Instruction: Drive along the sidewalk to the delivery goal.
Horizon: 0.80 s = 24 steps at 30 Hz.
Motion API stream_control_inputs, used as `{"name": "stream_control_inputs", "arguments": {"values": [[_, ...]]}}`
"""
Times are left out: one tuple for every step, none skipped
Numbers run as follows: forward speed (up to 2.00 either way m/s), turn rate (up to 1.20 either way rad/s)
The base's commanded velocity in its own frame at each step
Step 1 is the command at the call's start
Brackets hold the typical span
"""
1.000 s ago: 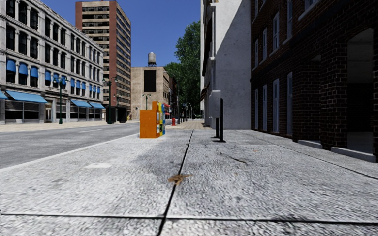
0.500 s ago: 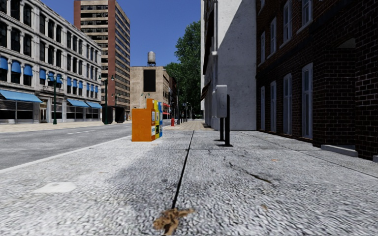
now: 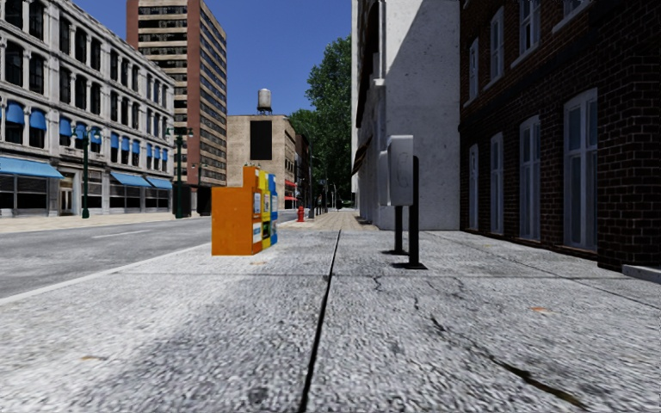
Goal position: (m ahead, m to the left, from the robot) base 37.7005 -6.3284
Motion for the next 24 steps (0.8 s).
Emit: {"name": "stream_control_inputs", "arguments": {"values": [[2.00, 0.00], [2.00, 0.00], [2.00, 0.00], [2.00, 0.00], [2.00, 0.00], [2.00, 0.00], [2.00, 0.00], [2.00, 0.00], [2.00, 0.00], [2.00, 0.00], [2.00, 0.00], [2.00, 0.00], [2.00, 0.00], [2.00, 0.00], [2.00, 0.00], [2.00, 0.00], [2.00, 0.00], [2.00, 0.00], [2.00, 0.00], [2.00, 0.00], [2.00, 0.00], [2.00, 0.00], [2.00, 0.00], [2.00, 0.00]]}}
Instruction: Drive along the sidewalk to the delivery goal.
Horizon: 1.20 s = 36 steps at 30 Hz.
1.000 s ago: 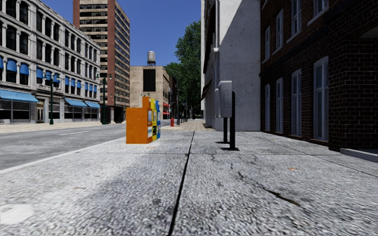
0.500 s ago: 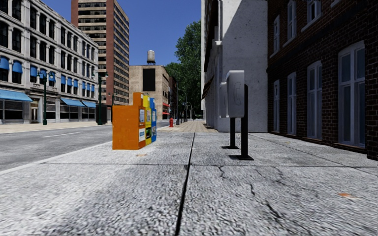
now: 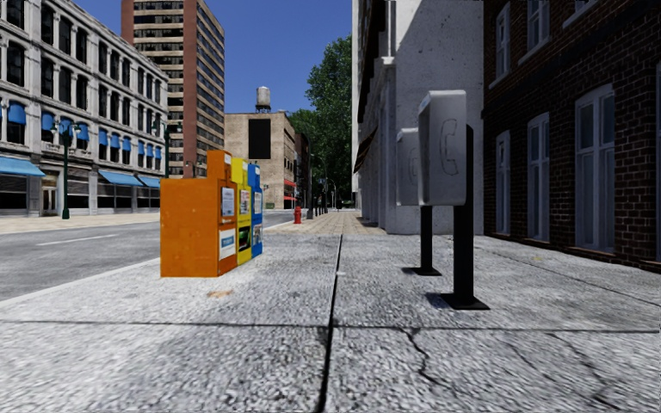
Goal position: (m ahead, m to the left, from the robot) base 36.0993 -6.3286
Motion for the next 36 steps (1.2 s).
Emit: {"name": "stream_control_inputs", "arguments": {"values": [[2.00, 0.00], [2.00, 0.00], [2.00, 0.00], [2.00, 0.00], [2.00, 0.00], [2.00, 0.00], [2.00, 0.00], [2.00, 0.00], [2.00, 0.00], [2.00, 0.00], [2.00, 0.00], [2.00, 0.00], [2.00, 0.00], [2.00, 0.00], [2.00, 0.00], [2.00, 0.00], [2.00, 0.00], [2.00, 0.00], [2.00, 0.00], [2.00, 0.00], [2.00, 0.00], [2.00, 0.00], [2.00, 0.00], [2.00, 0.00], [2.00, 0.00], [2.00, 0.00], [2.00, 0.00], [2.00, 0.00], [2.00, 0.00], [2.00, 0.00], [2.00, 0.00], [2.00, 0.00], [2.00, 0.00], [2.00, 0.00], [2.00, 0.00], [2.00, 0.00]]}}
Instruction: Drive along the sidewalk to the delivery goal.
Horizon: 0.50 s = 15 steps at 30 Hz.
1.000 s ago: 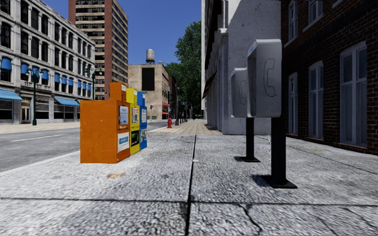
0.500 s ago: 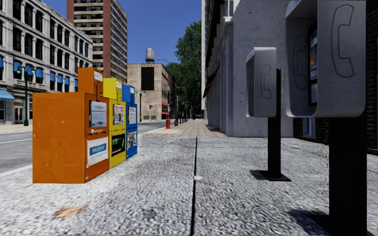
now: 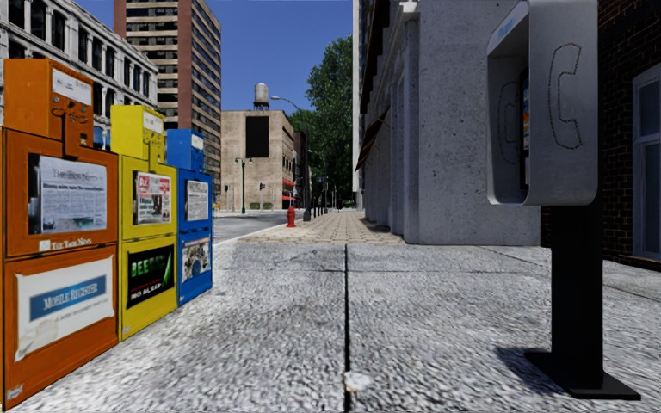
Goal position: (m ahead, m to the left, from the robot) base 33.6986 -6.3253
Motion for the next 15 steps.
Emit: {"name": "stream_control_inputs", "arguments": {"values": [[2.00, 0.00], [2.00, 0.00], [2.00, 0.00], [2.00, 0.00], [2.00, 0.00], [2.00, 0.00], [2.00, 0.00], [2.00, 0.00], [2.00, 0.00], [2.00, -0.09], [2.00, -0.09], [2.00, -0.17], [2.00, -0.21], [2.00, -0.22], [2.00, -0.22]]}}
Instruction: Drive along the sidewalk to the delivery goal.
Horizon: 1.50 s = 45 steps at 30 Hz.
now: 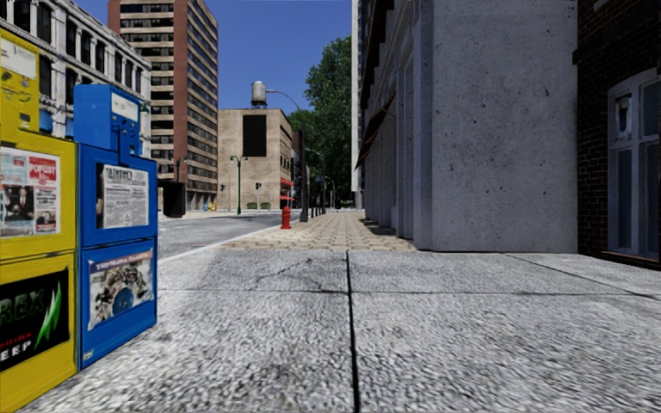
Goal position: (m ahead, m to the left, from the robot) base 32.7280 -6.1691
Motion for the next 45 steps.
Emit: {"name": "stream_control_inputs", "arguments": {"values": [[2.00, -0.24], [2.00, -0.27], [2.00, -0.30], [2.00, -0.30], [2.00, -0.31], [2.00, -0.31], [2.00, -0.31], [2.00, -0.31], [2.00, -0.31], [2.00, -0.31], [2.00, -0.31], [2.00, -0.31], [2.00, -0.31], [2.00, -0.31], [2.00, -0.31], [2.00, -0.31], [2.00, -0.31], [2.00, -0.28], [2.00, -0.28], [2.00, 0.00], [2.00, 0.00], [2.00, 0.00], [2.00, 0.00], [2.00, 0.00], [2.00, 0.00], [2.00, 0.00], [2.00, 0.00], [2.00, 0.00], [2.00, 0.00], [2.00, 0.00], [2.00, 0.00], [2.00, 0.00], [2.00, 0.00], [2.00, 0.07], [2.00, 0.07], [2.00, 0.13], [2.00, 0.21], [2.00, 0.24], [2.00, 0.24], [2.00, 0.25], [2.00, 0.25], [2.00, 0.25], [2.00, 0.25], [2.00, 0.25], [2.00, 0.25]]}}
